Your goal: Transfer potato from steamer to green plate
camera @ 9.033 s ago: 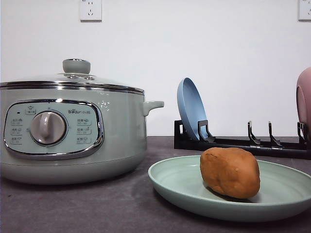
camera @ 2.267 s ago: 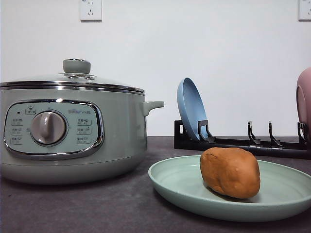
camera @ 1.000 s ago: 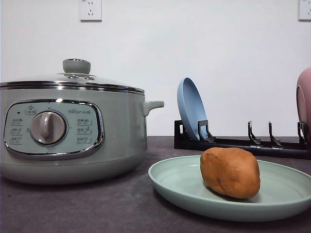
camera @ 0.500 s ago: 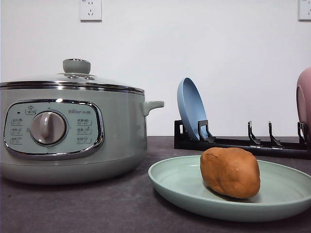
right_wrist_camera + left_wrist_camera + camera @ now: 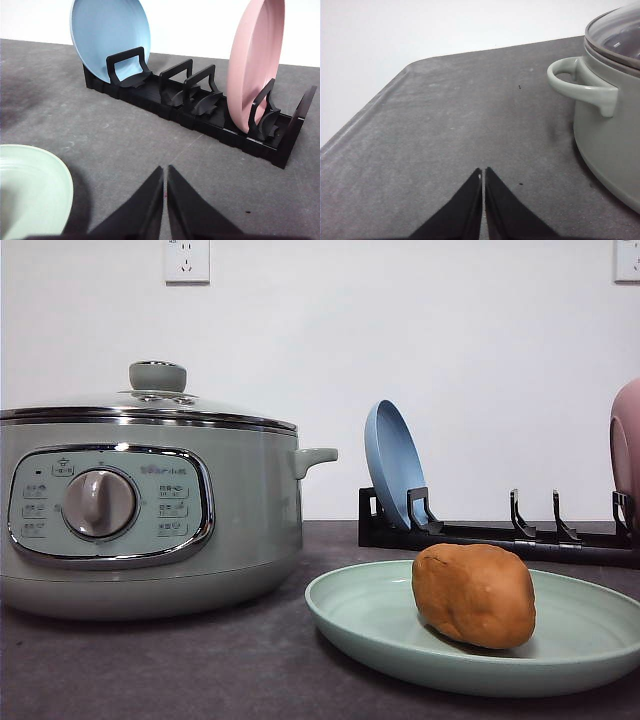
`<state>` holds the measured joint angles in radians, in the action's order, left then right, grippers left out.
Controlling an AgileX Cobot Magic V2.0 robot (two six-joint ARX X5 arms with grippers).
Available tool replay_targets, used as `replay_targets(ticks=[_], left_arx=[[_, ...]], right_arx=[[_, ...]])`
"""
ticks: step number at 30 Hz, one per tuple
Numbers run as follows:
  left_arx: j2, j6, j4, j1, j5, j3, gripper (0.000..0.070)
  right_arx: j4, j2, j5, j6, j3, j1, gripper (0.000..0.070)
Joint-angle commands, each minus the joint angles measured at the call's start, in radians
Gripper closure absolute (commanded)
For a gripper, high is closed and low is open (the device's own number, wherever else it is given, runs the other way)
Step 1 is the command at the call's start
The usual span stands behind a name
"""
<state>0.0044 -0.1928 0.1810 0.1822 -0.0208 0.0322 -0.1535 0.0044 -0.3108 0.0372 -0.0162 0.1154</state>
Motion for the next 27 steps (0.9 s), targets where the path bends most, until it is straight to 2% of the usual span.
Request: replay_targets(ticks=[1, 27], left_arx=[[-0.001, 0.003, 0.006, 0.001, 0.003, -0.020, 0.0700], [-0.001, 0.003, 0.006, 0.001, 0.003, -0.020, 0.0700]], right_arx=[[-0.004, -0.001, -0.003, -0.011, 0.004, 0.003, 0.0700], [-0.004, -0.001, -0.003, -0.011, 0.004, 0.003, 0.0700]])
